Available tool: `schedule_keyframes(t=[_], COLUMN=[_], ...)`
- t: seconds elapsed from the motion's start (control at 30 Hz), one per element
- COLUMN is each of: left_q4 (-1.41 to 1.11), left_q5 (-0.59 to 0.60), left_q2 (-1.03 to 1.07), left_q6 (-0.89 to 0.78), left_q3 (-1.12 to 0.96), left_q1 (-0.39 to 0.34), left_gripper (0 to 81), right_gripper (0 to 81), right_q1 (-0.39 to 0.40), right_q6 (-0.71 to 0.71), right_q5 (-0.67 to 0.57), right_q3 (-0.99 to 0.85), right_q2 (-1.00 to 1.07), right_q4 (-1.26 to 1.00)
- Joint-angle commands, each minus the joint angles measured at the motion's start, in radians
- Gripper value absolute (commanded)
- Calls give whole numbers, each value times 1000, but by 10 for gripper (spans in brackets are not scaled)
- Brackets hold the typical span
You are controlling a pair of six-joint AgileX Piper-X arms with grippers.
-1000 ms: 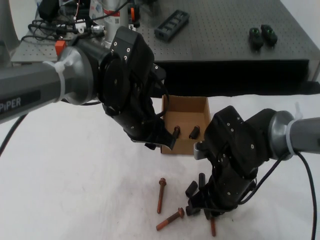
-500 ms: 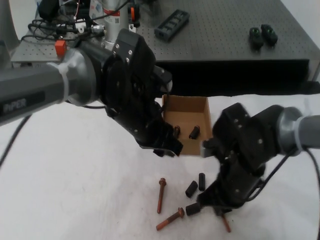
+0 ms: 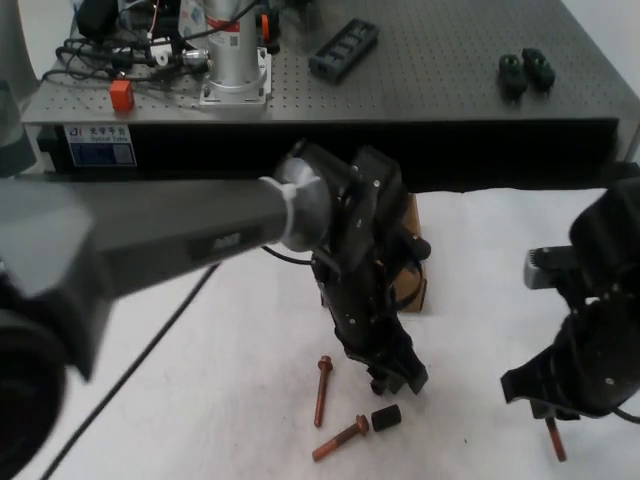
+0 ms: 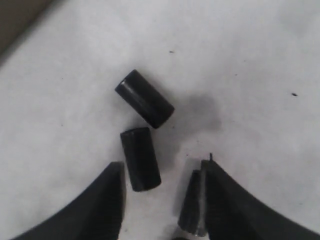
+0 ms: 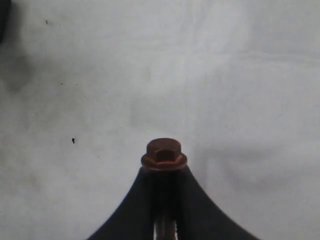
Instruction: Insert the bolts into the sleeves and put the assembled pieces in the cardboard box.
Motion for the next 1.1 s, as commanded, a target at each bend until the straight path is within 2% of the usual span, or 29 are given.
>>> schedule_keyframes(t=[0.0, 0.13, 0.33, 0.5, 0.57, 0.63, 0.73, 0.87, 0.97, 1.07], left_q4=[76, 80, 94, 105, 101, 99, 99, 19, -198, -500], left_q5=[-36, -39, -39, -39, -39, -39, -37, -26, 51, 174], left_q2=[76, 109, 136, 139, 139, 137, 85, -74, -244, -415], left_q6=[16, 16, 18, 23, 17, -18, -60, -100, -163, -236], left_q3=[-98, -127, -133, -133, -143, -163, -166, -35, 194, 431], left_q1=[-2, -2, -2, -2, -2, -2, 0, 13, 27, 33], left_gripper=[344, 341, 194, 168, 103, 8, 6, 6, 6, 6], right_gripper=[27, 27, 27, 27, 27, 27, 27, 27, 27, 27], right_q1=[-50, -49, -49, -49, -49, -49, -55, -55, -46, 1], right_q6=[-18, -18, -18, -18, -18, -1, 49, 170, 374, 588], right_q5=[-42, -42, -42, -50, -52, -131, -299, -400, -546, -587], right_q3=[42, 42, 42, 40, 40, 42, 54, 93, 150, 219], right_q2=[-134, -144, -144, -146, -151, -166, -202, -262, -287, -281], right_q4=[16, 21, 24, 24, 19, -15, -140, -368, -658, -1020])
